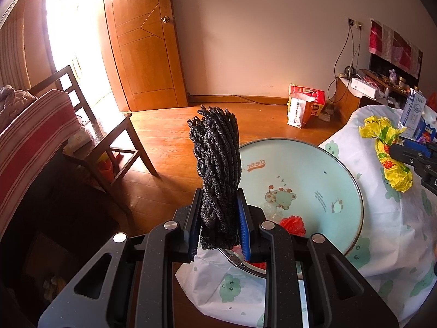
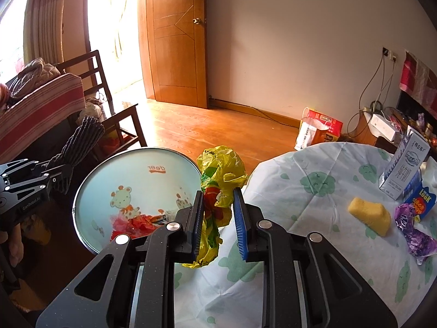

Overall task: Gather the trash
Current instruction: 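Hold the black scrubber and yellow wrapper over the light-blue bin with both grippers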

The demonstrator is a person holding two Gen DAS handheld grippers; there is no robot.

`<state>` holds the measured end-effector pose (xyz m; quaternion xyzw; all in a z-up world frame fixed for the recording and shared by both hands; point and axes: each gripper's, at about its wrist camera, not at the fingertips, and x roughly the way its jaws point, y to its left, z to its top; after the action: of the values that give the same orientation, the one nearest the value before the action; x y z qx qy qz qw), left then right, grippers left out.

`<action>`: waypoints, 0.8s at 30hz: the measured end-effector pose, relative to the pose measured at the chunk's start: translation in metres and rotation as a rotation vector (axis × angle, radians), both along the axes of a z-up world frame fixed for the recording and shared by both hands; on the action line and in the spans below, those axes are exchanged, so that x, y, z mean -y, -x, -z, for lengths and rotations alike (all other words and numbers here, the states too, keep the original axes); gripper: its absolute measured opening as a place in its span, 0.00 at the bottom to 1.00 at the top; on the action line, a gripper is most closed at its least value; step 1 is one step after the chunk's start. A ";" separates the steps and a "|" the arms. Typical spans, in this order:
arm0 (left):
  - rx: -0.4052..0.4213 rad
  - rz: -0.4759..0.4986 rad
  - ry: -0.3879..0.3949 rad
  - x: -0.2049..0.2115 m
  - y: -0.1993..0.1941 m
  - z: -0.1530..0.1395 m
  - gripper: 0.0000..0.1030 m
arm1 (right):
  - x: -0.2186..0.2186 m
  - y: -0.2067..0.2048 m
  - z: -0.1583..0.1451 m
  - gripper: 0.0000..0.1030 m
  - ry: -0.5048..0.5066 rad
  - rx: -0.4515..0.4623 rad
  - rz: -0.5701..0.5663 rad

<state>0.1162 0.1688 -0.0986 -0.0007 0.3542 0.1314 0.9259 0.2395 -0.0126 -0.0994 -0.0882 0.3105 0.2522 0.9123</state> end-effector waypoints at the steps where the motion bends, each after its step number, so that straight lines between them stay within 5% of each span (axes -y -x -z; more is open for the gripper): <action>1: 0.001 -0.002 0.000 0.000 0.000 0.000 0.23 | -0.001 0.000 0.000 0.22 0.001 0.000 -0.003; 24: -0.007 0.009 0.003 0.001 -0.003 0.002 0.23 | -0.022 -0.001 0.002 0.22 0.019 0.001 -0.042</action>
<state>0.1188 0.1674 -0.1002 0.0003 0.3578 0.1266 0.9252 0.2407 0.0094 -0.1010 -0.1033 0.3106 0.2685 0.9060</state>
